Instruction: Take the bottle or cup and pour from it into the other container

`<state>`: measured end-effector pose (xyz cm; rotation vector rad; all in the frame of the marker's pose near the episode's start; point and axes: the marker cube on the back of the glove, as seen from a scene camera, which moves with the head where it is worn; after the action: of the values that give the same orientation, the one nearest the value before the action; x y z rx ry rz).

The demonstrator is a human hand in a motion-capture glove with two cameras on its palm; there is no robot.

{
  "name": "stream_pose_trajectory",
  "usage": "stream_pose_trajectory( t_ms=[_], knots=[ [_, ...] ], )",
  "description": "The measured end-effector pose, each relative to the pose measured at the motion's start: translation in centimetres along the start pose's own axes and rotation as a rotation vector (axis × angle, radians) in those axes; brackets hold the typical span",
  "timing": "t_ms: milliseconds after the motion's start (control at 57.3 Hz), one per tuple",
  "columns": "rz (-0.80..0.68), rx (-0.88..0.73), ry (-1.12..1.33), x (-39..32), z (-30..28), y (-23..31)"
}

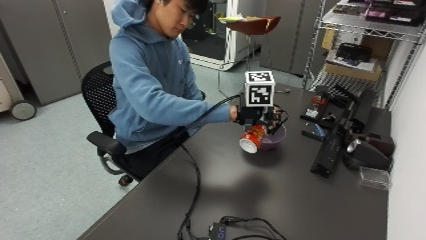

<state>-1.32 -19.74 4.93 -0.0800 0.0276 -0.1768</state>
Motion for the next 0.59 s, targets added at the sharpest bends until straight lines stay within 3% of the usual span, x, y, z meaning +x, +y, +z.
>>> stream_pose_trajectory(
  t_ms=[105, 174, 244, 331, 419, 488, 593],
  knots=[
    [0.034, -0.09, 0.284, 0.0, -0.4, -0.9],
    [-0.044, -0.155, 0.317, -1.6, -0.4, -1.4],
    [0.035, -0.197, 0.438, -2.9, -0.1, -2.4],
    [-0.082, -0.272, 0.543, -4.5, 0.3, -2.6],
    [0.035, -0.302, 0.553, -7.1, 0.9, -4.0],
    [-0.078, -0.378, 0.696, -7.3, 1.2, -3.7],
    [-0.085, -0.425, 0.777, -7.7, 1.4, -3.9]
  ],
)
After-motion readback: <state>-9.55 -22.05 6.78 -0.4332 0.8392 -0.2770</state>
